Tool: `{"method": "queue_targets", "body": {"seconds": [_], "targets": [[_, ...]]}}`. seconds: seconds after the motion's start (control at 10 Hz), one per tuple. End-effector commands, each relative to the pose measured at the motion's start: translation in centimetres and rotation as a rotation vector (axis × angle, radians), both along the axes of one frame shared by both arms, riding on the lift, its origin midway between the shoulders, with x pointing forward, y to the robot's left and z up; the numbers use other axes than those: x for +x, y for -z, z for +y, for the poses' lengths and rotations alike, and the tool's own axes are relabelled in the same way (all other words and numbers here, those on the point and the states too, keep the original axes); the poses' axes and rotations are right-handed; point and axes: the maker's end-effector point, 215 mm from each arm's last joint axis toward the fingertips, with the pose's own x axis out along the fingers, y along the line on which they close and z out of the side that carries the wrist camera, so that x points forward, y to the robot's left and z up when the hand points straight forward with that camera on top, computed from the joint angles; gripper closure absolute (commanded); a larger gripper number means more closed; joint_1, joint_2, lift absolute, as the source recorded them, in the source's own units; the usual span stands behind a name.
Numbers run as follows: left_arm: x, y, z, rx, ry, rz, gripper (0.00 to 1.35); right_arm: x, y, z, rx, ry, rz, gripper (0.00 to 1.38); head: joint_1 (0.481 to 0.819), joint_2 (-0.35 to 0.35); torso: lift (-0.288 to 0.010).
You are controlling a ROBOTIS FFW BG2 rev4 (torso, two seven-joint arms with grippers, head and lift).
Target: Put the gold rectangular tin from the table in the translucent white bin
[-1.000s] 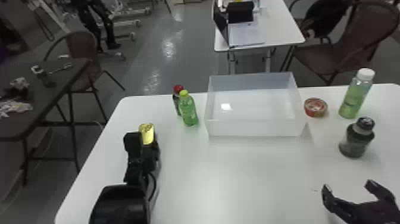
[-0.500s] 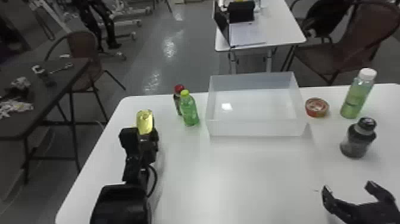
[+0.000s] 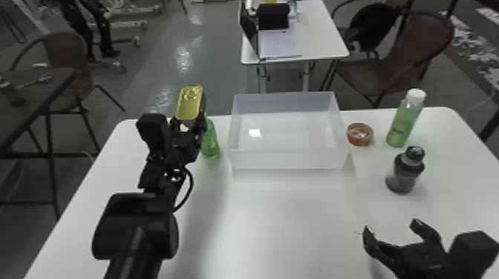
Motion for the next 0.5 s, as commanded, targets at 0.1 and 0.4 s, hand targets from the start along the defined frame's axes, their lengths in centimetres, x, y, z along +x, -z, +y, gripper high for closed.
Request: {"method": "queue_targets", "body": {"seconds": [0.1,0.4], "targets": [[2.4,-2.0,-7.7,0.009,0.162,0.022,0.83,0.4,0.2,0.4,0.006,-0.008,0.006,0.09,0.695,0.048,-0.091],[4.7,1.5,-14.7,0.147,0.33,0.123,0.83,0.4,0.4,0.7,0.009,-0.013,0.009,0.09,0.695,-0.029,-0.091]]}}
